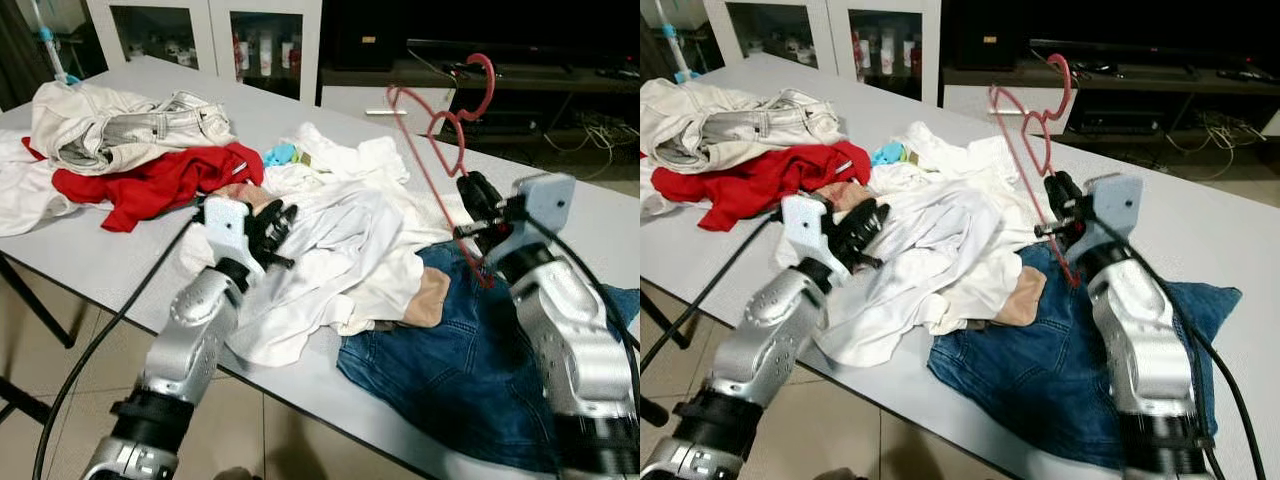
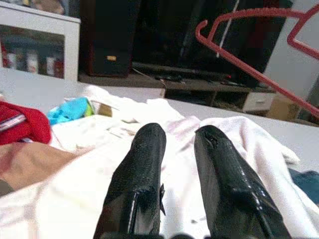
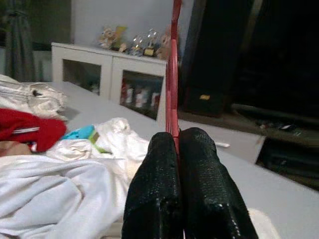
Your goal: Hang hanger
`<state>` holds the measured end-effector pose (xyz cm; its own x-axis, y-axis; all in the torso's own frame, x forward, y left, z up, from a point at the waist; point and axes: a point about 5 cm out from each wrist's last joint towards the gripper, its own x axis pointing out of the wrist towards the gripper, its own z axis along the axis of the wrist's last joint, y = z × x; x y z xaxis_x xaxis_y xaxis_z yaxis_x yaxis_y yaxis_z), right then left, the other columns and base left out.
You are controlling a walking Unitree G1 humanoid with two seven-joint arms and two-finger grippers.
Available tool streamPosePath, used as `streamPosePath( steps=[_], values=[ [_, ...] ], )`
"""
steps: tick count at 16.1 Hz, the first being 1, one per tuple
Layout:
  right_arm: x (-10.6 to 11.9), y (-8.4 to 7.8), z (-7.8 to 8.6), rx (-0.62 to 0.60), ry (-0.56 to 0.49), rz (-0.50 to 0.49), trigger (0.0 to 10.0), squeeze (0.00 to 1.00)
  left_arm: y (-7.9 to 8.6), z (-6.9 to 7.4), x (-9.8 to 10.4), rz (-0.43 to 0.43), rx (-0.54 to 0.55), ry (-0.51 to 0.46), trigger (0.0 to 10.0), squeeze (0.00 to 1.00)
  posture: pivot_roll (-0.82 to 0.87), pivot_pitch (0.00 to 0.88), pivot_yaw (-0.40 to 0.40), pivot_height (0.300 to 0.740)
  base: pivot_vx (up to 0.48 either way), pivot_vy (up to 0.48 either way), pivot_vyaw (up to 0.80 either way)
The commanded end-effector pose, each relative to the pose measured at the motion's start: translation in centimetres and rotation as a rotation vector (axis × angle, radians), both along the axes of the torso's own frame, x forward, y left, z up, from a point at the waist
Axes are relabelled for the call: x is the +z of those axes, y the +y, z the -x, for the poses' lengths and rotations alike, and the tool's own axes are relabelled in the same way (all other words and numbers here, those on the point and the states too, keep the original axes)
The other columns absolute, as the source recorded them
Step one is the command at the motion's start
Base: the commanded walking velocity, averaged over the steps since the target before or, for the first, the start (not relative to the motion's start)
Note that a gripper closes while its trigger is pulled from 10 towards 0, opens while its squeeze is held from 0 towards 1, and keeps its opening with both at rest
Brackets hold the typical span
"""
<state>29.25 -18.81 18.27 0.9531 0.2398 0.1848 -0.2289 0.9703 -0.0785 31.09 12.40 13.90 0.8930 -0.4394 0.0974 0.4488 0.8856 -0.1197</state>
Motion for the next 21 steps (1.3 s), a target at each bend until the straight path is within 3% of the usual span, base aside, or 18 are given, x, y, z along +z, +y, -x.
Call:
streamPosePath(
  steps=[1,7,13,15,17,21],
  values=[
    [0.8,0.2,0.6,-0.003,-0.067,0.045,10.0,0.00,-0.6,0.5,0.3,-0.018,-0.026,0.014,10.0,0.00,-0.06,0.000,-0.030,0.740,0.000,0.000,0.00],
    [-0.7,1.5,3.3,0.018,-0.092,0.097,10.0,0.00,-0.1,2.3,-0.5,-0.122,0.057,0.082,10.0,0.00,-0.06,0.000,-0.026,0.740,0.000,0.000,0.00],
    [-1.3,1.9,4.7,0.016,-0.110,0.152,10.0,0.00,0.5,3.8,-1.5,-0.179,0.137,0.130,10.0,0.00,-0.06,0.000,-0.031,0.740,0.000,0.000,0.00],
    [-1.4,1.8,4.7,0.011,-0.110,0.159,10.0,0.00,0.3,3.9,-2.0,-0.215,0.114,0.148,10.0,0.00,-0.06,0.000,-0.033,0.740,0.000,0.000,0.00],
    [-1.2,1.8,4.3,0.007,-0.124,0.180,10.0,0.00,-0.3,3.5,-2.5,-0.337,0.052,0.154,10.0,0.00,-0.06,0.000,-0.040,0.740,0.000,0.000,0.00],
    [-0.7,1.4,3.5,-0.014,-0.138,0.177,10.0,0.00,-0.2,2.3,-1.2,-0.307,0.074,0.096,10.0,0.00,-0.06,0.000,-0.043,0.740,0.000,0.000,0.00]
  ],
)
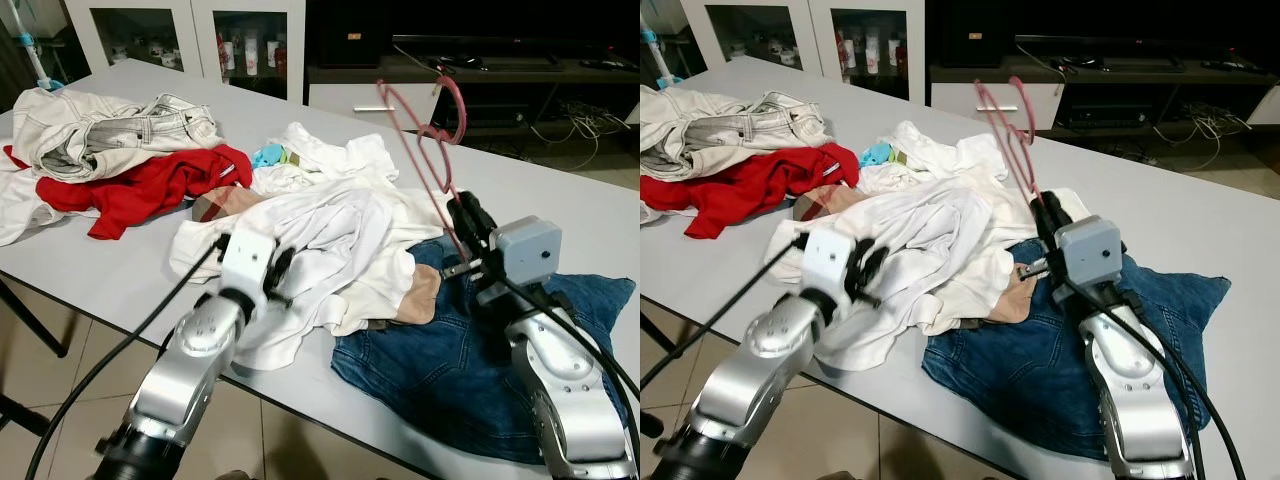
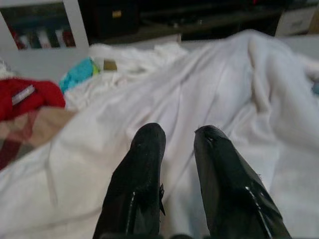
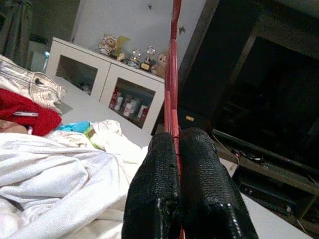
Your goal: Hang hanger
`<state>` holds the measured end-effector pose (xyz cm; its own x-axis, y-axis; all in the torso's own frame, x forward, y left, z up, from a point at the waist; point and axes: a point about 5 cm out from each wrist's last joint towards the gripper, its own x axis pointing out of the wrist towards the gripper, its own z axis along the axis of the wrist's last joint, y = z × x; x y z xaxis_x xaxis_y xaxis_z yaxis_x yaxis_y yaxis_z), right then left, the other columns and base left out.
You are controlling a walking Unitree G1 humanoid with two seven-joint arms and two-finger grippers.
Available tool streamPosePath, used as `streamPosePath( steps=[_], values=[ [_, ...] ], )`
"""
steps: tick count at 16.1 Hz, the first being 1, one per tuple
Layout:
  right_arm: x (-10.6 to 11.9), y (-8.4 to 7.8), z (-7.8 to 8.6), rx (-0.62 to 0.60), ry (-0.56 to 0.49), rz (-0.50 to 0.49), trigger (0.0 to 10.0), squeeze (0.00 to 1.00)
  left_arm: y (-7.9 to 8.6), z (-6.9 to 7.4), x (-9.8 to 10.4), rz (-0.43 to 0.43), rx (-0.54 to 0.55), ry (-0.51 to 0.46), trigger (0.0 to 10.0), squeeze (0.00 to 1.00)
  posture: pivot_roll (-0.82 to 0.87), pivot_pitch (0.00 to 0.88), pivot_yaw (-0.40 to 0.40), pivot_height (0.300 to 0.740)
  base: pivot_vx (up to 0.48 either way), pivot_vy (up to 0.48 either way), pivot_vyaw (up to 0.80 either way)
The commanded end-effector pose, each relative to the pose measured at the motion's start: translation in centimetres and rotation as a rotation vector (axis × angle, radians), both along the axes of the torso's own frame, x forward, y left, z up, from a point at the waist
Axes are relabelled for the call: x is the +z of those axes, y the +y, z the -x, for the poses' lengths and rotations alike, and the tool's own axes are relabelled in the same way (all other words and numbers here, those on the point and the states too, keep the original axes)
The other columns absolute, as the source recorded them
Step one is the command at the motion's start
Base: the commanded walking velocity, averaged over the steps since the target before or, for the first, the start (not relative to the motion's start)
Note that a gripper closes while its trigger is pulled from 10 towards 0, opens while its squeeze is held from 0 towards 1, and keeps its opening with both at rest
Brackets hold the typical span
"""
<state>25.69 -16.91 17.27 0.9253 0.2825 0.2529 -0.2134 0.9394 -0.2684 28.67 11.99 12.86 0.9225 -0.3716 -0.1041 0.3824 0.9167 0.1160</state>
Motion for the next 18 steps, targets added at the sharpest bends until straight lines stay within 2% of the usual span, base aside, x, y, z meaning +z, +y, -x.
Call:
streamPosePath(
  steps=[1,3,6,11,18],
  values=[
    [0.3,-0.5,-0.2,-0.027,-0.011,-0.012,10.0,0.00,-0.2,-0.2,0.2,0.020,-0.023,-0.013,10.0,0.00,-0.06,0.000,-0.043,0.740,0.000,0.000,0.00],
    [0.0,-0.4,0.0,-0.025,0.002,-0.020,10.0,0.00,-0.7,0.0,0.3,0.048,-0.042,-0.025,10.0,0.00,-0.07,0.000,-0.043,0.740,0.000,0.000,0.00],
    [-0.2,-0.2,0.0,-0.031,0.006,-0.032,10.0,0.00,-1.4,0.3,-0.2,0.038,-0.062,-0.023,10.0,0.00,-0.07,0.000,-0.039,0.740,0.000,0.000,0.00],
    [-0.2,-0.5,-0.3,-0.067,0.006,-0.056,10.0,0.00,-1.5,0.0,-0.2,0.025,-0.076,-0.034,10.0,0.00,-0.08,0.000,-0.032,0.740,0.000,0.000,0.00],
    [-0.3,-0.3,-0.4,-0.057,0.019,-0.052,10.0,0.00,-1.7,0.0,-0.3,0.028,-0.079,-0.043,10.0,0.00,-0.07,0.000,-0.040,0.740,0.000,0.000,-0.75]
  ],
)
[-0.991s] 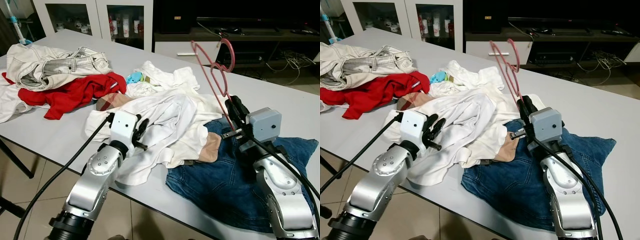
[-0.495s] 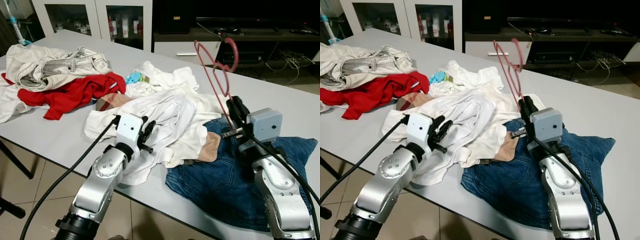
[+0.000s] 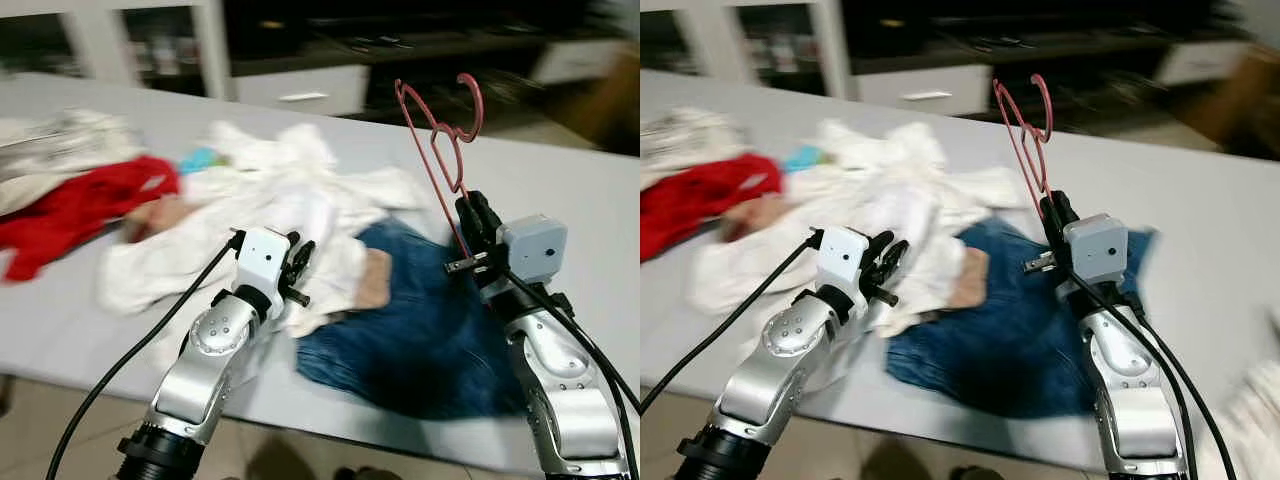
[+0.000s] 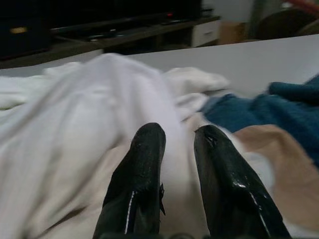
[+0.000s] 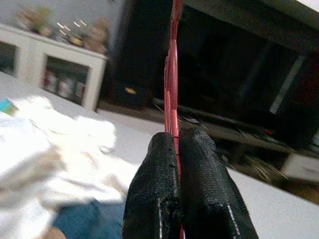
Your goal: Hang hanger
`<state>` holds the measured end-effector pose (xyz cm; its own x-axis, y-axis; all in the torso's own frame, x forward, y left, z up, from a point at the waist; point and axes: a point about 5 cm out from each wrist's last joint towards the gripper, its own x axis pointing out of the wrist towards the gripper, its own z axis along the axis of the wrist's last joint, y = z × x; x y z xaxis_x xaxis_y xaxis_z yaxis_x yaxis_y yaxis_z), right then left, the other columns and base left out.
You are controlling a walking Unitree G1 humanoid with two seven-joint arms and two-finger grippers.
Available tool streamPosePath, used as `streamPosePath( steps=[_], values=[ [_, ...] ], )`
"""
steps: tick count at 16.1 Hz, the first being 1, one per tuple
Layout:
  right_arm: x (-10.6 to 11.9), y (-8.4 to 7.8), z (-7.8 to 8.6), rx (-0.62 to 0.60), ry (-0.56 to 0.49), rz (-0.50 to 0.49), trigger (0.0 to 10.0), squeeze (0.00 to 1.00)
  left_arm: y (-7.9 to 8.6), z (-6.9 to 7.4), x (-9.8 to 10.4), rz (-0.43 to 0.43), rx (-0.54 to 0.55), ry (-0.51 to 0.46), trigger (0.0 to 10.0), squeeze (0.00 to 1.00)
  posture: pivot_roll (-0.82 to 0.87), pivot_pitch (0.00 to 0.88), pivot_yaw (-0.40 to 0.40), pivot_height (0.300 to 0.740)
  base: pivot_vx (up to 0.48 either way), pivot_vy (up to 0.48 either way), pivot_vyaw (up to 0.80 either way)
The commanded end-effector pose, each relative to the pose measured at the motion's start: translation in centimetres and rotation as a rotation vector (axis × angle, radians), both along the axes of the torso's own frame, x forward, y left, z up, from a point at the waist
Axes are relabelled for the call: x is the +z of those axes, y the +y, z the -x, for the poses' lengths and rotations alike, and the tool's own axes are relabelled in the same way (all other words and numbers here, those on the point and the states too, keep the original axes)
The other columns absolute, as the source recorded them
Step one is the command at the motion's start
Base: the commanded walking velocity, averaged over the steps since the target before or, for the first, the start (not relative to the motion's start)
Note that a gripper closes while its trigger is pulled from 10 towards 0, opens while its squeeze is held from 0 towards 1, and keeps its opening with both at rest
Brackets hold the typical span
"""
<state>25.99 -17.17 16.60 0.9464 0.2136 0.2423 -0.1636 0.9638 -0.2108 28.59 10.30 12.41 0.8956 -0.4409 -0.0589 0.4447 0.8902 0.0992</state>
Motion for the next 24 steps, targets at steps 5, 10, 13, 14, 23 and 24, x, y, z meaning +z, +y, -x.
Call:
streamPosePath(
  steps=[5,10,13,14,23,24],
  values=[
    [0.29,0.15,-0.15,0.017,-0.004,0.002,10.0,0.00,-0.14,-0.04,0.09,-0.008,-0.006,-0.012,10.0,0.00,-0.07,0.000,-0.040,0.740,0.000,0.000,0.00],
    [0.25,0.23,-0.29,0.015,-0.003,-0.007,10.0,0.00,-0.20,-0.08,0.28,-0.026,-0.017,-0.029,10.0,0.00,-0.07,0.000,-0.031,0.740,0.000,-0.182,0.00],
    [0.21,0.24,-0.32,0.013,-0.001,-0.007,10.0,0.00,-0.18,-0.07,0.28,-0.031,-0.021,-0.031,10.0,0.00,-0.07,0.000,-0.031,0.740,0.000,-0.480,0.00],
    [0.17,0.22,-0.37,0.013,0.000,-0.006,10.0,0.00,-0.17,-0.07,0.26,-0.034,-0.022,-0.032,10.0,0.00,-0.07,0.000,-0.031,0.740,0.000,-0.480,0.00],
    [0.23,0.20,-0.57,0.020,0.003,0.000,10.0,0.00,-0.15,-0.05,0.21,-0.033,-0.015,-0.027,10.0,0.00,-0.07,0.000,-0.033,0.740,0.000,-0.254,0.00],
    [0.20,0.20,-0.57,0.020,0.004,0.000,10.0,0.00,-0.16,-0.06,0.21,-0.034,-0.015,-0.028,10.0,0.00,-0.07,0.000,-0.033,0.740,0.000,0.000,0.00]
  ],
)
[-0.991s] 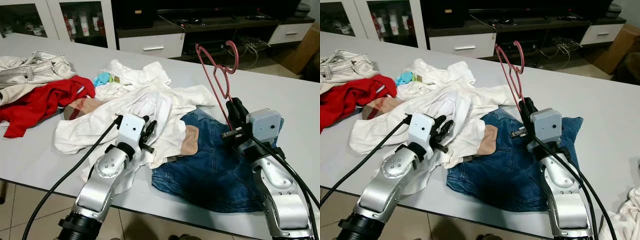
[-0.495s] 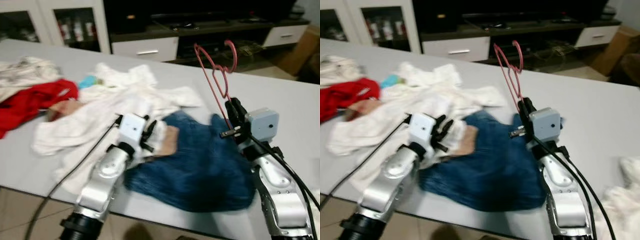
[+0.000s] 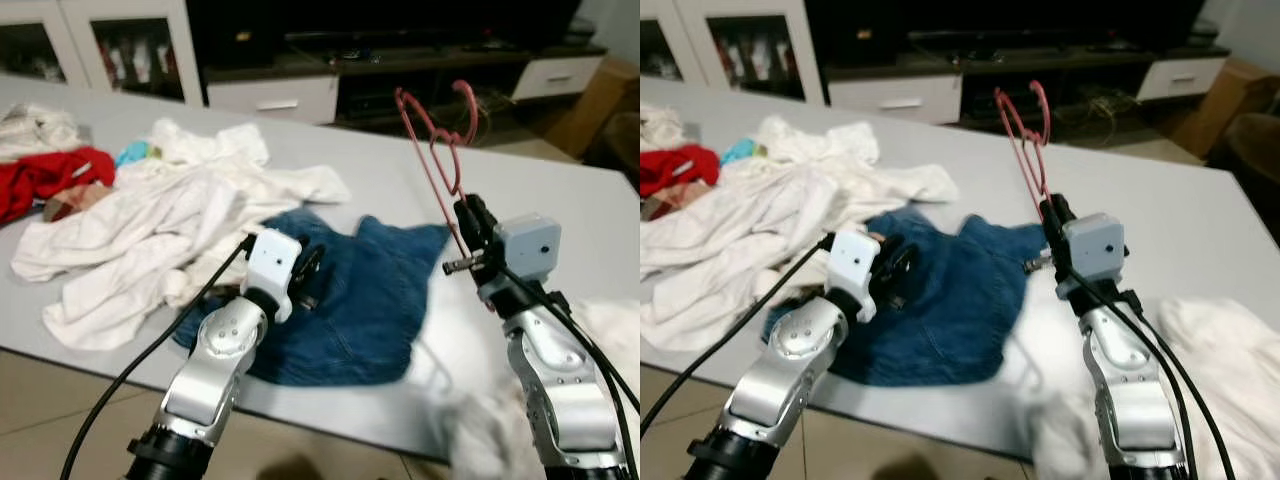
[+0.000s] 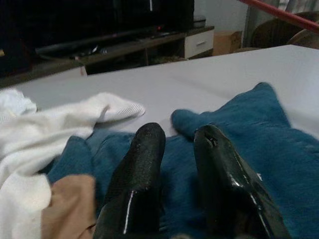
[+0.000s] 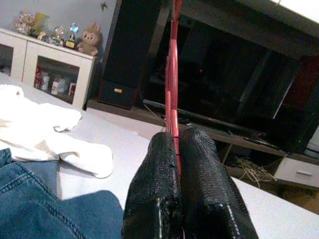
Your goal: Hang hanger
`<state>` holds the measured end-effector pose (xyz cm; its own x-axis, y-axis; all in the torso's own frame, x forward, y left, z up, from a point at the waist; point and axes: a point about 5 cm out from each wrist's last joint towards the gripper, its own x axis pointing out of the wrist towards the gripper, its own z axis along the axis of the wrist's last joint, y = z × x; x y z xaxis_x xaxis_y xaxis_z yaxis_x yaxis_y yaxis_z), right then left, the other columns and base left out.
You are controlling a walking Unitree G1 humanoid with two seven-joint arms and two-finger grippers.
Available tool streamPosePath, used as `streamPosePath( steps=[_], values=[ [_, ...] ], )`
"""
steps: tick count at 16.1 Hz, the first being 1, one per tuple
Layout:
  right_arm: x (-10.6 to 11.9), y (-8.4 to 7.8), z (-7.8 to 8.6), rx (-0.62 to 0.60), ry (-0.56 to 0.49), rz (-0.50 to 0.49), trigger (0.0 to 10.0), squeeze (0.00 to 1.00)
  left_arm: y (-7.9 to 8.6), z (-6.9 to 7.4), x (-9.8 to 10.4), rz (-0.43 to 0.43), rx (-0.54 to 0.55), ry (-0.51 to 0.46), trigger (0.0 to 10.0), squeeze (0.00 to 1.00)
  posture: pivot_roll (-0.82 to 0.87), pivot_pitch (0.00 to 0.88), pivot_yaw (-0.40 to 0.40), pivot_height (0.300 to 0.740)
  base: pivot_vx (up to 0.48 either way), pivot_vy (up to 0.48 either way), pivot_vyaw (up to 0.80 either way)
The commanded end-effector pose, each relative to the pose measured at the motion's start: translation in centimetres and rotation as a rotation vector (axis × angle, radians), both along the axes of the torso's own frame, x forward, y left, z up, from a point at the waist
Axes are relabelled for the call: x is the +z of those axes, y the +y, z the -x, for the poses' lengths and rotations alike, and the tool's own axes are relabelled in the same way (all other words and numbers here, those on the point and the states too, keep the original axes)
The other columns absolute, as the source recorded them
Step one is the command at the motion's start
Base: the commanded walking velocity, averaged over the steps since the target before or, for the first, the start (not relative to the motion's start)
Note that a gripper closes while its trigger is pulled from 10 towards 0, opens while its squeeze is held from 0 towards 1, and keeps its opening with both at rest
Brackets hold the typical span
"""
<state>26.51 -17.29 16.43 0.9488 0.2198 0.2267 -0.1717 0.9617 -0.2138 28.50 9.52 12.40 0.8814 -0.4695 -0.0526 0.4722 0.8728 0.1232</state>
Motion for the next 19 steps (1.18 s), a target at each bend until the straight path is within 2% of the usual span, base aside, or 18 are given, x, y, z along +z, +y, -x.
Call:
streamPosePath(
  steps=[1,8,10,14,18,19],
  values=[
    [0.3,0.3,-0.1,0.015,-0.010,-0.006,10.0,0.00,0.6,-0.2,0.2,-0.016,0.018,-0.012,10.0,0.00,-0.07,0.000,-0.033,0.740,0.000,0.000,0.00],
    [0.3,0.4,-0.1,0.020,-0.005,-0.007,10.0,0.00,0.9,-0.5,0.2,-0.052,0.005,-0.013,10.0,0.00,-0.07,0.000,-0.036,0.740,0.000,0.000,0.00],
    [0.3,0.5,-0.1,0.020,-0.004,-0.007,10.0,0.00,1.8,-1.0,0.0,-0.102,-0.002,-0.011,10.0,0.00,-0.07,0.000,-0.035,0.740,0.000,0.000,0.00],
    [0.2,0.4,-0.1,0.020,0.003,-0.005,10.0,0.00,3.3,-2.3,0.3,-0.140,0.021,-0.006,10.0,0.00,-0.07,0.000,-0.036,0.740,0.000,0.000,0.00],
    [0.1,0.5,-0.1,0.022,0.005,-0.007,10.0,0.00,2.9,-2.2,0.2,-0.149,-0.008,-0.003,10.0,0.00,-0.07,0.000,-0.034,0.740,0.000,0.000,0.00],
    [0.1,0.5,-0.2,0.023,0.006,-0.008,10.0,0.00,3.2,-2.3,0.1,-0.185,-0.042,-0.007,10.0,0.00,-0.07,0.000,-0.034,0.740,0.000,0.000,0.00]
  ],
)
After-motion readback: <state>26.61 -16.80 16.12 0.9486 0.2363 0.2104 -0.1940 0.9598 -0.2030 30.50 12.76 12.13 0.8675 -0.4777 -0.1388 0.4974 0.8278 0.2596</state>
